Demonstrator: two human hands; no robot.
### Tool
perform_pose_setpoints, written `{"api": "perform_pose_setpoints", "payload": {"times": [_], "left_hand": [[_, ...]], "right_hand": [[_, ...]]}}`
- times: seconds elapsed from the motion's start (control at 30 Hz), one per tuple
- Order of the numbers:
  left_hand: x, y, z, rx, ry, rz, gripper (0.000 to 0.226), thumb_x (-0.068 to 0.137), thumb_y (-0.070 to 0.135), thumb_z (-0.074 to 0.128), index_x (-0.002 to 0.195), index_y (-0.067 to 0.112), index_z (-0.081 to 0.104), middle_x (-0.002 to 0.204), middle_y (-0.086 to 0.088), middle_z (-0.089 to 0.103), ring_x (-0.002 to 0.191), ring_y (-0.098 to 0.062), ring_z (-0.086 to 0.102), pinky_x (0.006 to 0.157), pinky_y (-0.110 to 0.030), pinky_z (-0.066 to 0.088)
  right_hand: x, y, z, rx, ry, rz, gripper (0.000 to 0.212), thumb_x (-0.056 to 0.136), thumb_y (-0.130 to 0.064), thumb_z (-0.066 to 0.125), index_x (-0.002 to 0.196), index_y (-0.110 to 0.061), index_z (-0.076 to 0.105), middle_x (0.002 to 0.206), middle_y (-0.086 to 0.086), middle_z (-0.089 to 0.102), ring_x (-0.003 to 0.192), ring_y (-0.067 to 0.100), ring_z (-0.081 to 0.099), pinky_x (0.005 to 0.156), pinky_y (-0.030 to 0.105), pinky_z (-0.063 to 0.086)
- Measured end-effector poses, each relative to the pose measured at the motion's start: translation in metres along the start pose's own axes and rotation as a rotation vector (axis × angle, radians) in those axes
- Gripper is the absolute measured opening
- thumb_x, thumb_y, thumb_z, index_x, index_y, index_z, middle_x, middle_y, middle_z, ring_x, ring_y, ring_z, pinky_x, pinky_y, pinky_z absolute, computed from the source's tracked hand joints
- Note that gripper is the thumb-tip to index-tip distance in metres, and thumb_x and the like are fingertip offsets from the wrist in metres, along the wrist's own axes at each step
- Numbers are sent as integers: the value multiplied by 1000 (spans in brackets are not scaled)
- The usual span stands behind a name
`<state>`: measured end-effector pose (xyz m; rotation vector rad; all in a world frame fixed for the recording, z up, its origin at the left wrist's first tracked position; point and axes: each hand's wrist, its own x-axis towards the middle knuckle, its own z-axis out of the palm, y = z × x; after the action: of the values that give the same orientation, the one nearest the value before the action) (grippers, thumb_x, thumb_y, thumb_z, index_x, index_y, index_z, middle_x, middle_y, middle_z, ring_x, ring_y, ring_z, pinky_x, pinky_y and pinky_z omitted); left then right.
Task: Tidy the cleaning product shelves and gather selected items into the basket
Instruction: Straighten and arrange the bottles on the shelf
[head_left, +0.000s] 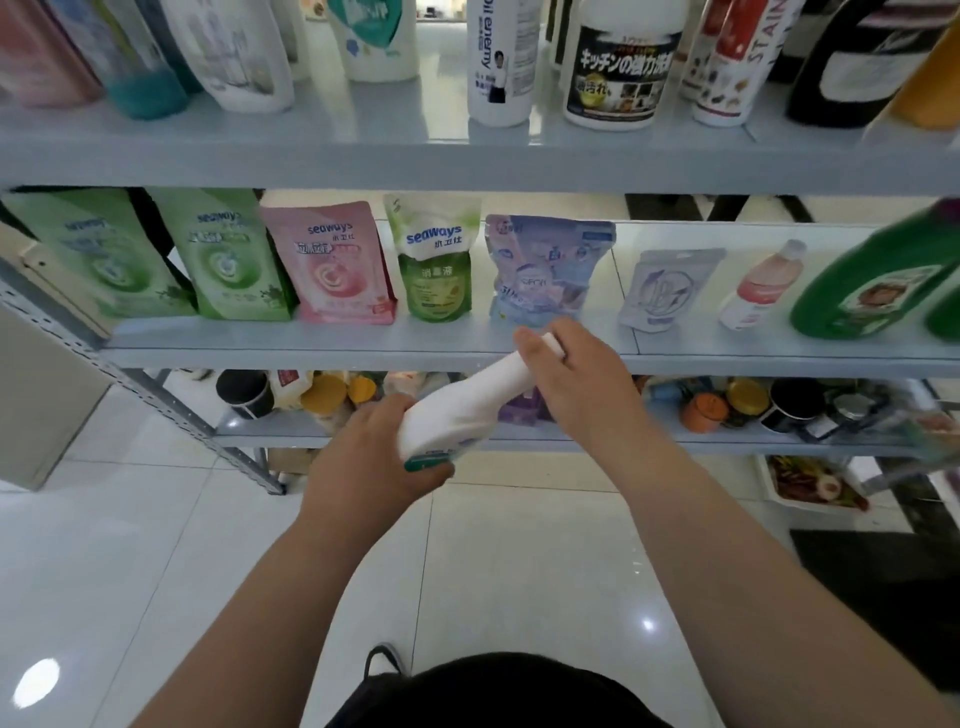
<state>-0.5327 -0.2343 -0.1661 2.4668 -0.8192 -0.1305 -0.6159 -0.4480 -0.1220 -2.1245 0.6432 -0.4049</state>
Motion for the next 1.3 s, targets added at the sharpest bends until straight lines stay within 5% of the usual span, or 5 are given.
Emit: {"api": "perform_pose_setpoints", "payload": {"times": [0.37,0.53,0.7,1.07,1.3], "left_hand": [[28,-76,-63,-391,-245,0,63,42,65,82,99,62,57,94,35,67,85,11,64,61,-13,49],[40,-100,-84,-631,-302,2,38,80,39,85,106,55,62,97,31,71,84,6,69,60,-13,53],[44,-109,-100,-846,-277,-54,23,89,61,65,111,58,60,104,25,74,92,-3,71,63,-19,58],[94,-91,-141,-1164,-66,-6,45,78,54,54,121,46,65,115,1,74,105,-25,73,88,-62,58],[153,-37,-173,-1024,-27,145,46,88,15,45,111,50,64,107,14,74,104,-14,71,87,-42,62]], "right_hand": [[28,-97,43,-326,83,-408,32,103,-35,35,75,-24,44,61,-7,43,56,5,43,50,29,26],[43,-145,59,-231,179,-448,38,100,-33,40,63,-29,33,57,-4,42,55,10,42,51,34,28],[55,-180,78,-186,264,-425,43,99,-52,45,65,-24,40,59,-5,44,56,11,43,54,34,33],[51,-177,136,391,138,-187,66,80,-55,78,136,-43,46,122,-10,66,110,8,67,86,38,63],[117,-220,105,269,349,-262,110,51,-63,85,142,-43,25,130,-5,50,114,12,58,76,14,50]]}}
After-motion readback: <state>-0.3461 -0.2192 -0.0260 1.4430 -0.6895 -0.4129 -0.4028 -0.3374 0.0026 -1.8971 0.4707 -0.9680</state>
